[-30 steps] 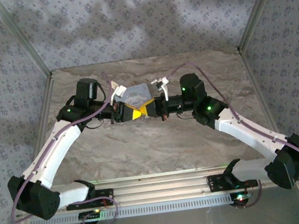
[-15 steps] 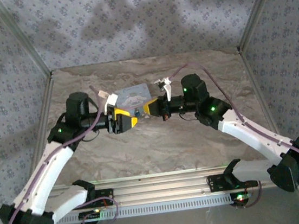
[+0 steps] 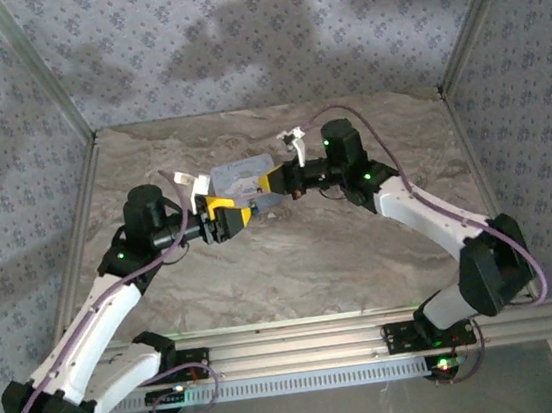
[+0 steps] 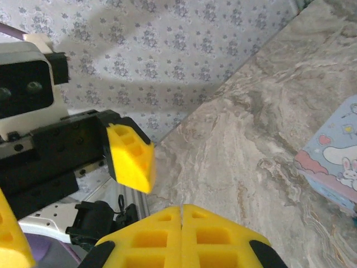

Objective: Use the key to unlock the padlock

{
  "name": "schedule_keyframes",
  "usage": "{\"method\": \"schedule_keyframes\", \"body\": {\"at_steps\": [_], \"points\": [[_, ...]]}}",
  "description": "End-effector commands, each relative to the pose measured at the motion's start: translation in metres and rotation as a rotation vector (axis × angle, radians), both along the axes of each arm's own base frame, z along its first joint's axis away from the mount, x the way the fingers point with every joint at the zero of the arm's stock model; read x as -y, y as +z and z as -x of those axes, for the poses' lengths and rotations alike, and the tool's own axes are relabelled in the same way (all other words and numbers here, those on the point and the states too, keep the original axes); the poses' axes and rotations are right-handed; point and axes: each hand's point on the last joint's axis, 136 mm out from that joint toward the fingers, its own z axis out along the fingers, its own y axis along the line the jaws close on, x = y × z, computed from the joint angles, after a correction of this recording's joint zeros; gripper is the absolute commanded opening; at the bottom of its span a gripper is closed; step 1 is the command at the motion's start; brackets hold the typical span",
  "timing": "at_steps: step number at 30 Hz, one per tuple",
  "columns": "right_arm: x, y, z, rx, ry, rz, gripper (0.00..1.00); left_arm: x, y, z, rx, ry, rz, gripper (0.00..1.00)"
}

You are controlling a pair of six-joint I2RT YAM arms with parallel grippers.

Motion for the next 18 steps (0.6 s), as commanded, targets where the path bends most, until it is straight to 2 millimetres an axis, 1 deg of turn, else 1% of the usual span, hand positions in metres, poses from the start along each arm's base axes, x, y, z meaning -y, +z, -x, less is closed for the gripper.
{"method": "schedule_keyframes", "body": {"at_steps": [1, 3, 5, 6, 9, 11, 14, 18], "points": [[-0.009, 0.043, 0.004, 0.116, 0.108, -0.095, 0.00, 0.010, 0.011, -0.007, 0.071, -0.039, 0.064, 0.78], [-0.008, 0.043, 0.005, 0.118, 0.122, -0.111, 0.00, 0.013, 0.006, -0.013, 0.060, -0.061, 0.088, 0.77], [-0.004, 0.033, 0.009, 0.108, 0.118, -0.113, 0.00, 0.015, 0.005, -0.017, 0.036, -0.095, 0.129, 0.73], [-0.003, 0.032, 0.012, 0.108, 0.116, -0.120, 0.00, 0.016, 0.004, -0.018, 0.019, -0.112, 0.150, 0.71], [-0.001, 0.025, 0.016, 0.102, 0.115, -0.130, 0.00, 0.016, 0.004, -0.015, 0.011, -0.136, 0.182, 0.68], [-0.001, 0.023, 0.020, 0.096, 0.117, -0.143, 0.00, 0.014, 0.005, -0.011, 0.018, -0.131, 0.191, 0.68], [-0.002, 0.025, 0.023, 0.091, 0.122, -0.174, 0.00, 0.008, 0.009, -0.007, 0.034, -0.127, 0.215, 0.66], [-0.008, 0.028, 0.029, 0.095, 0.144, -0.183, 0.00, 0.006, 0.017, -0.001, 0.037, -0.158, 0.251, 0.55]]}}
